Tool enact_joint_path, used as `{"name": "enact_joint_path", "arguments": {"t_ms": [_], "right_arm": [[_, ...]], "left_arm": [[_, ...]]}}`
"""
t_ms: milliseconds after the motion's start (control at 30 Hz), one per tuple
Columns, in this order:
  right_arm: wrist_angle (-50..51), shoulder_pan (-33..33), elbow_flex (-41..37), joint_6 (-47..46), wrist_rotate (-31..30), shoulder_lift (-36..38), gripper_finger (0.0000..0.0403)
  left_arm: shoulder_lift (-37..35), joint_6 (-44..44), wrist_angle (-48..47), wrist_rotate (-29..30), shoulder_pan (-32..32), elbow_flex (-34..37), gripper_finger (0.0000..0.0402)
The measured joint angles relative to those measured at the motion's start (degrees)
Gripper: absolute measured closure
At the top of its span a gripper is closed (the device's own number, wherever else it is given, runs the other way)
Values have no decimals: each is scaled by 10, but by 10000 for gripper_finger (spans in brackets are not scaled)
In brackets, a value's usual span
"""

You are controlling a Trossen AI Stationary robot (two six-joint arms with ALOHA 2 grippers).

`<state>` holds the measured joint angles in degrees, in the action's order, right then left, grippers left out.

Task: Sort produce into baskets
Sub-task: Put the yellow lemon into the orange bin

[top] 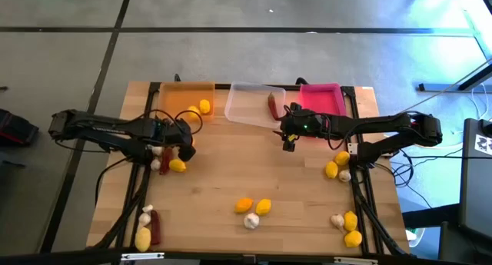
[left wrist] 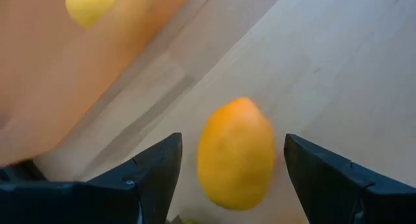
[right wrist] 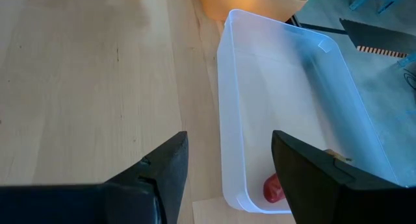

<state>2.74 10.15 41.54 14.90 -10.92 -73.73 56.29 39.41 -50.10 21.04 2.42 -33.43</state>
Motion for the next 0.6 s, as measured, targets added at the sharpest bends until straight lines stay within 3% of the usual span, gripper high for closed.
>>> {"name": "enact_joint_path", "arguments": {"t_ms": [600], "right_arm": [[0,0,0,0,0,0,187]], "left_arm": [[-1,1,105,-19,0,92,137]]}}
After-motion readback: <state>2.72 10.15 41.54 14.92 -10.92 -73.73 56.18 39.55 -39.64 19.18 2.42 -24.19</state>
